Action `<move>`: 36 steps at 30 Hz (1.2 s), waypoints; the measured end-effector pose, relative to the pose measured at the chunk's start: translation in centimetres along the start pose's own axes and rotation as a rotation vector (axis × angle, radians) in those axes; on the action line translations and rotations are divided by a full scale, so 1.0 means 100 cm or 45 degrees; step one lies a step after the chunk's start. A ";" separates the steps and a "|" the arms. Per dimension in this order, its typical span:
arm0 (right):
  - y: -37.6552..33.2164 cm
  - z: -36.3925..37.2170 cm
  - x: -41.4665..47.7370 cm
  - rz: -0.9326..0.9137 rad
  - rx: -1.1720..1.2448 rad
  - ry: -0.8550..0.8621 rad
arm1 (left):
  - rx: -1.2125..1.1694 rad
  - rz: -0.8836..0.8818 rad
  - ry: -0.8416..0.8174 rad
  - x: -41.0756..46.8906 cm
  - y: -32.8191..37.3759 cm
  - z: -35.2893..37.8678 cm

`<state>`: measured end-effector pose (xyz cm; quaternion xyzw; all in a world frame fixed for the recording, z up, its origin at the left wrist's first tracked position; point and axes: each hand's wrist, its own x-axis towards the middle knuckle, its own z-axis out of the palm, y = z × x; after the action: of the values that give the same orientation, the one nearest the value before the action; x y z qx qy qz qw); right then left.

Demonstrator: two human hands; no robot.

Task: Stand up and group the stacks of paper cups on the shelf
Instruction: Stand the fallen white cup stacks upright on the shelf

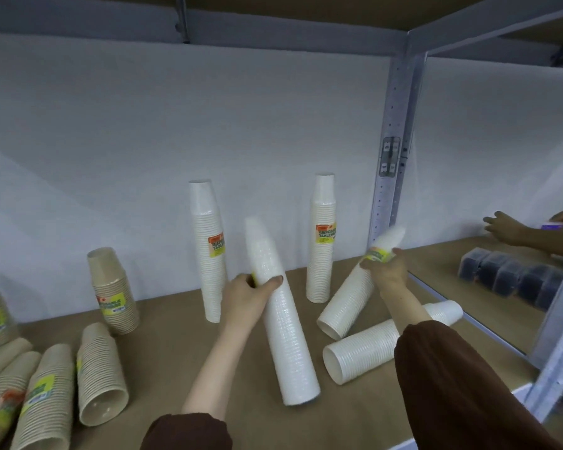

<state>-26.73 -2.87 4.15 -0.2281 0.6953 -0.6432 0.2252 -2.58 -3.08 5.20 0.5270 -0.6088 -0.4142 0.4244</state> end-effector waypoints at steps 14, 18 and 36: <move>0.000 -0.017 -0.017 -0.732 -0.091 -0.152 | 0.069 0.515 0.304 0.007 0.008 0.021; 0.003 -0.015 -0.017 -0.925 -0.244 -0.171 | 0.083 0.532 0.344 0.013 0.000 0.020; 0.011 -0.021 -0.010 -0.849 -0.154 -0.127 | 0.077 0.502 0.400 0.025 -0.012 0.015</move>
<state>-27.22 -0.49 3.23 -0.4869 0.6077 -0.6271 0.0223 -3.87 -5.59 3.85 0.4684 -0.6386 -0.2180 0.5703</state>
